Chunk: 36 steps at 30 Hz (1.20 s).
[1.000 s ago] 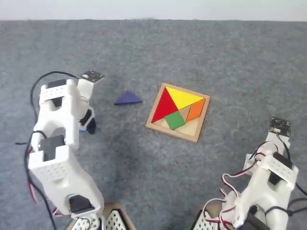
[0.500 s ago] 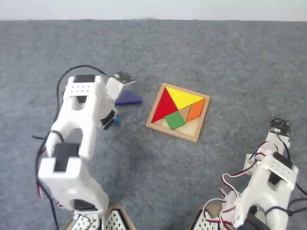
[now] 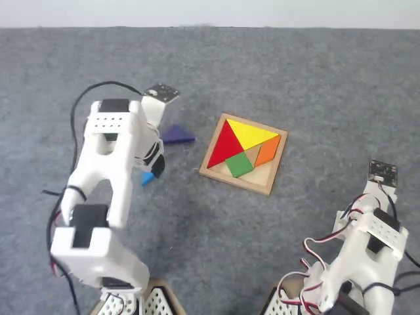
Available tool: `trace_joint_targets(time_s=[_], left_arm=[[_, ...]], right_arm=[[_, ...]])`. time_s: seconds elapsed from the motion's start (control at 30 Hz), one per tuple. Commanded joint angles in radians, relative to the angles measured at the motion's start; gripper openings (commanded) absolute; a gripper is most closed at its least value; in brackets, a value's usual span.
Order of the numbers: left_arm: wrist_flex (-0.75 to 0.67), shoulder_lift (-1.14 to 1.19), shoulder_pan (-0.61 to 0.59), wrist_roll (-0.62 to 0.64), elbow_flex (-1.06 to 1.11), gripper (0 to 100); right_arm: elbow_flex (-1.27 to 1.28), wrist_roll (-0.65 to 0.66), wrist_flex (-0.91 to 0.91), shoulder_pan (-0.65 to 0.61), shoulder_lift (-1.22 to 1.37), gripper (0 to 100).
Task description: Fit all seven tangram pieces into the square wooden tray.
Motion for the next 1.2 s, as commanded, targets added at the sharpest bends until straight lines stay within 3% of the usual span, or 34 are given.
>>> trace_joint_targets(time_s=[0.0, 0.17, 0.47, 0.7, 0.8, 1.07, 1.17], left_arm=[[-0.103, 0.121, 0.009, 0.054, -0.03, 16], [-0.15, 0.258, 0.021, 0.055, -0.035, 16], [-0.08, 0.284, 0.023, 0.055, -0.028, 15], [-0.071, 0.276, 0.021, 0.048, -0.031, 8], [-0.069, 0.275, 0.026, 0.031, -0.035, 1], [0.058, 0.203, 0.031, 0.018, -0.154, 1], [0.1, 0.153, 0.028, 0.018, -0.163, 6]], right_arm=[[0.002, 0.011, -0.012, -0.015, -0.01, 12.5], [0.002, 0.011, -0.012, -0.015, -0.01, 12.5], [0.0, 0.011, -0.013, -0.016, -0.008, 12.5], [0.0, 0.011, -0.013, -0.016, -0.008, 12.5], [0.0, 0.011, -0.013, -0.016, -0.008, 12.5], [0.0, 0.009, -0.013, -0.016, -0.008, 12.5], [0.0, 0.009, -0.013, -0.016, -0.008, 12.5]])
